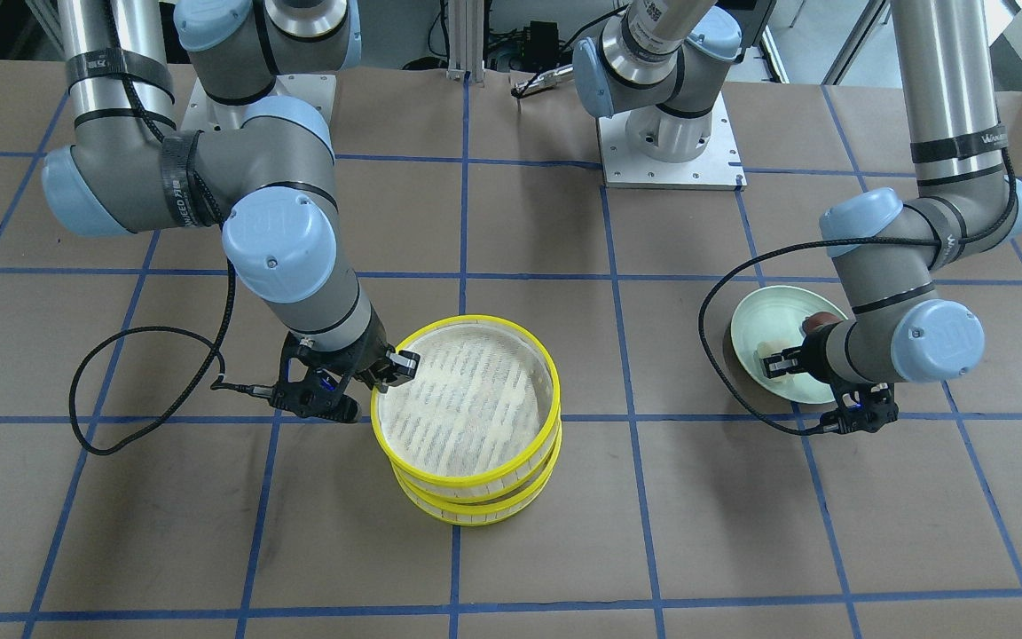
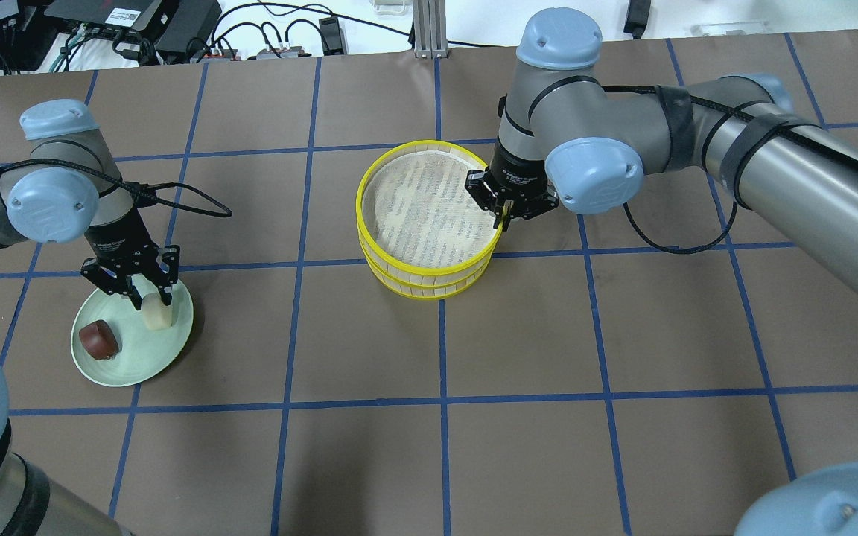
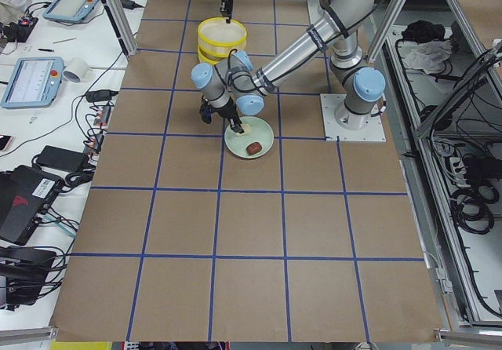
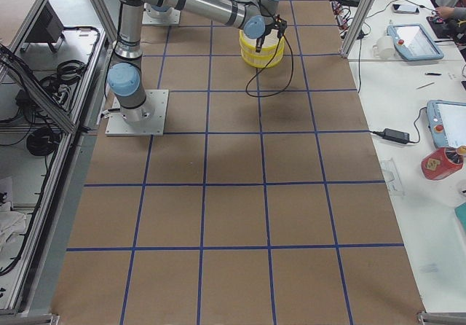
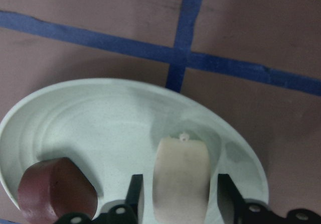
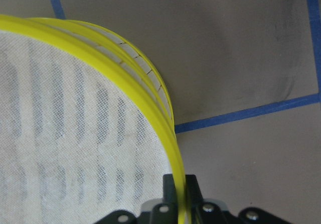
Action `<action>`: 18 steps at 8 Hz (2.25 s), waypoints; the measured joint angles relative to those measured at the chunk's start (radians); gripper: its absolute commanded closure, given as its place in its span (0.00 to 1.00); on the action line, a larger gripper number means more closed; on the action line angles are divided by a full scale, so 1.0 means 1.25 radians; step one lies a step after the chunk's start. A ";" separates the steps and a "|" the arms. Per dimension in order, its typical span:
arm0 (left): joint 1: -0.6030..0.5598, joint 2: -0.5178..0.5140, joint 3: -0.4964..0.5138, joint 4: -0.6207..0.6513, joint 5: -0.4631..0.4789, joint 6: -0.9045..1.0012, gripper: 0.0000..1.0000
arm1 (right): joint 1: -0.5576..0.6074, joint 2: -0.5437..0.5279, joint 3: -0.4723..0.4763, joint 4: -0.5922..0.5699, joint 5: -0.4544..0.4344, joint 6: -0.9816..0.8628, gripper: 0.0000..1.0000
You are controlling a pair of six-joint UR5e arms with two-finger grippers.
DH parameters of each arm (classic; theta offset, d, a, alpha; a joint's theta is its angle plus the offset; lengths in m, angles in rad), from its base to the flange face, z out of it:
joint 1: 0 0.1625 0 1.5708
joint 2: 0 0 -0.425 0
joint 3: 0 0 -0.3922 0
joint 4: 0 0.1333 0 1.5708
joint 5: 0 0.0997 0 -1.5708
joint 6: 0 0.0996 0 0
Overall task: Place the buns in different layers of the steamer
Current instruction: 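Lift the white bun with the left gripper while the right lifts the top tier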
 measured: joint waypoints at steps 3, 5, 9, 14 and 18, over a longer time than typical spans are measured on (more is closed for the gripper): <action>0.000 0.011 0.006 0.001 0.025 -0.009 1.00 | 0.007 -0.025 -0.006 0.021 -0.002 0.001 0.91; -0.002 0.046 0.032 -0.019 0.029 -0.012 1.00 | 0.002 -0.080 -0.009 0.085 -0.009 -0.006 0.91; -0.073 0.120 0.092 -0.078 0.027 -0.044 1.00 | -0.088 -0.180 -0.009 0.239 -0.030 -0.134 0.91; -0.224 0.127 0.137 -0.072 -0.032 -0.196 1.00 | -0.227 -0.237 -0.010 0.316 -0.089 -0.346 0.91; -0.317 0.116 0.169 -0.040 -0.203 -0.331 1.00 | -0.245 -0.240 -0.009 0.324 -0.118 -0.366 0.91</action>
